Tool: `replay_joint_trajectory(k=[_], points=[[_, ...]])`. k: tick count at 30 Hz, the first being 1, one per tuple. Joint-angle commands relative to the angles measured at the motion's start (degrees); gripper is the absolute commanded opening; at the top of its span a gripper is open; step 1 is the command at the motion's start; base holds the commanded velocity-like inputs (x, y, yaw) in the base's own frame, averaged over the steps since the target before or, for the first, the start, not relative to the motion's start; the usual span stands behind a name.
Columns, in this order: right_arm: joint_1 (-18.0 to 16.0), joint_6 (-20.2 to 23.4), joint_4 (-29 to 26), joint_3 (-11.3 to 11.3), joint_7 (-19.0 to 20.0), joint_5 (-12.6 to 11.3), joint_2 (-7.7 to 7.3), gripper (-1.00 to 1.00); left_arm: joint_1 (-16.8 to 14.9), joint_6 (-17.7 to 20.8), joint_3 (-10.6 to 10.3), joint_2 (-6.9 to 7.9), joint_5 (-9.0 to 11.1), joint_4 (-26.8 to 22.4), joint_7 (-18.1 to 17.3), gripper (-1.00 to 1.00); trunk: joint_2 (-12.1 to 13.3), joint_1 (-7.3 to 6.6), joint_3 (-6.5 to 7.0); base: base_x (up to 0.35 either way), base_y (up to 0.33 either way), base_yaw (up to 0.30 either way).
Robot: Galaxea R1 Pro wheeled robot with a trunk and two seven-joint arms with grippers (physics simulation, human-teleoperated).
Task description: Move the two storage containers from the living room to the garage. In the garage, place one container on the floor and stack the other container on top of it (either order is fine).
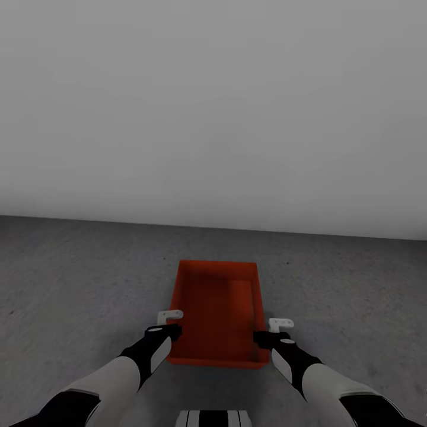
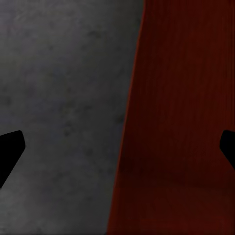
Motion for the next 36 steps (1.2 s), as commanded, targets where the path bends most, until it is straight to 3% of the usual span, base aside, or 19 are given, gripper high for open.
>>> replay_joint_trajectory(k=[1, 36], points=[[0.0, 0.0, 0.0, 0.2, -0.2, -0.4, 0.03, 1.0, 0.0, 0.3, -0.5, 0.0, 0.6, -0.1, 0.3, 1.0, 0.4, -0.23, 0.15, 0.0, 0.0, 0.0], [0.0, -0.3, 0.0, 0.2, -0.3, -0.4, -0.03, 1.0, 0.0, 0.3, -0.5, 0.06, 0.6, 0.0, 0.3, 1.0, 14.4, -7.92, 6.43, 0.0, 0.0, 0.0]])
